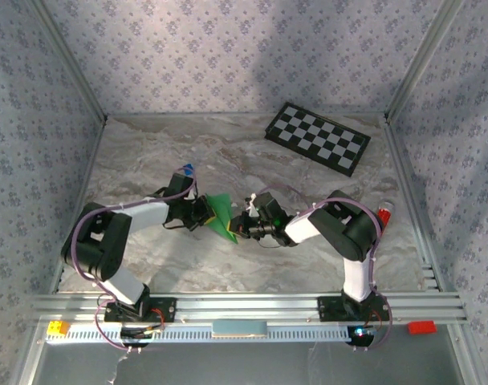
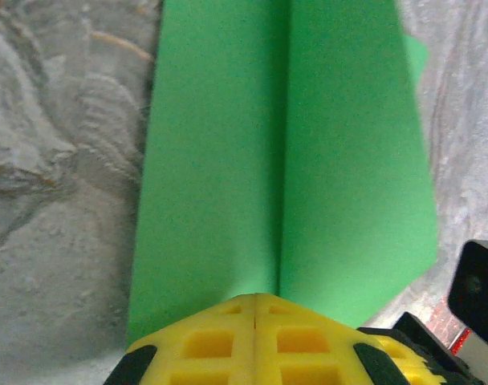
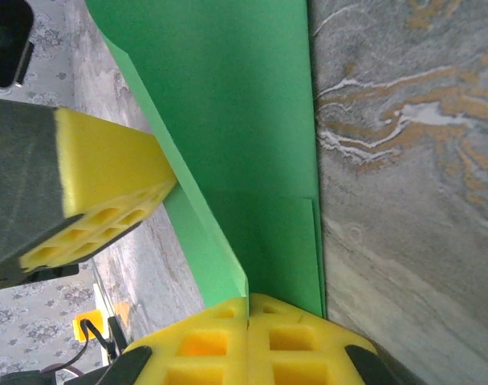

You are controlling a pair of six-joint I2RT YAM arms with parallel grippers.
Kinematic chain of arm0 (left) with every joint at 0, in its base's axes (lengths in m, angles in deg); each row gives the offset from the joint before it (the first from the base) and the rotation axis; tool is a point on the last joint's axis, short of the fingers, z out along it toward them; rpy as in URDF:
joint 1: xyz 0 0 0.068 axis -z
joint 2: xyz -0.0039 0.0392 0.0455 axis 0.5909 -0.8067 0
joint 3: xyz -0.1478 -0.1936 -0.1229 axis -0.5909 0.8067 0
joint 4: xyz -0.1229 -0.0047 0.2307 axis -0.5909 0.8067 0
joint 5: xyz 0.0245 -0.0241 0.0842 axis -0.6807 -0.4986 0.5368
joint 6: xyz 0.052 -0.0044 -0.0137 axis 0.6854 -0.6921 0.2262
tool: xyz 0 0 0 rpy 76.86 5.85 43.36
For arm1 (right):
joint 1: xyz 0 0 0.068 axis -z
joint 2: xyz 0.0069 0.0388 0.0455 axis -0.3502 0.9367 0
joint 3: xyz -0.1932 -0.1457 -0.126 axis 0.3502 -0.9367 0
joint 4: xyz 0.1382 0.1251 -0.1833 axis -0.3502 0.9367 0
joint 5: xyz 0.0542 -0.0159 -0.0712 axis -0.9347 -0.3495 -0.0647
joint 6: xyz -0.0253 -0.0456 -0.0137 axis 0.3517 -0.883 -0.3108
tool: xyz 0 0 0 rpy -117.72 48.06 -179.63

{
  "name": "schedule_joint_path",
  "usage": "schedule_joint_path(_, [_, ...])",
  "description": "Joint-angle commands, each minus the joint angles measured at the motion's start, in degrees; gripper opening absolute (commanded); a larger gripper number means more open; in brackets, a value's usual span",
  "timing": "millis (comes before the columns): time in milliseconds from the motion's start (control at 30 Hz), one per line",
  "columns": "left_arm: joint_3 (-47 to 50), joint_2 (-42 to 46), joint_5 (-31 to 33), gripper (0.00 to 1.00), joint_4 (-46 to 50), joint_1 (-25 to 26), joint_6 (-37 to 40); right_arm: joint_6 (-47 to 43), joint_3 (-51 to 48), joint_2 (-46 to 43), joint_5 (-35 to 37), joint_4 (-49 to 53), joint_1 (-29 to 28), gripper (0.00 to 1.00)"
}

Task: Fold a paper plane with a square sheet of paper (pick it up from the middle)
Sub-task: Fourth fold the wing at the center of the table.

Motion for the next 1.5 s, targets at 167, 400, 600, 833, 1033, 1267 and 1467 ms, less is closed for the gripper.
schedule_joint_path(167, [3.4,-1.4,0.7,0.0,2.2,-0.1,-0.7,1.0,-2.3,1.6,6.4,6.5,-1.4,0.0])
schedule_joint_path(400, [4.9,-0.5,1.3,0.0,2.5,0.1,-1.2,2.1,-2.8,2.2,7.2,5.0,-2.0,0.0])
schedule_joint_path(600, [5.4,0.7,2.1,0.0,2.9,0.0,-1.3,2.3,-3.2,2.2,7.3,4.9,-2.0,0.0])
schedule_joint_path(833, [4.7,1.7,2.4,0.0,3.4,0.0,-0.7,1.7,-3.0,2.0,6.5,5.1,-1.9,0.0])
schedule_joint_path(1033, [4.6,2.3,2.2,0.0,3.1,0.1,-0.4,1.4,-2.7,1.1,6.0,5.5,-1.9,0.0])
schedule_joint_path(1267, [3.6,3.6,0.7,0.03,1.1,0.1,1.3,1.0,-1.3,2.5,4.5,7.5,-1.5,0.0])
schedule_joint_path(1467, [1.6,7.4,-1.0,0.07,-0.2,0.1,4.4,0.5,-0.4,2.7,2.7,8.6,-1.1,0.0])
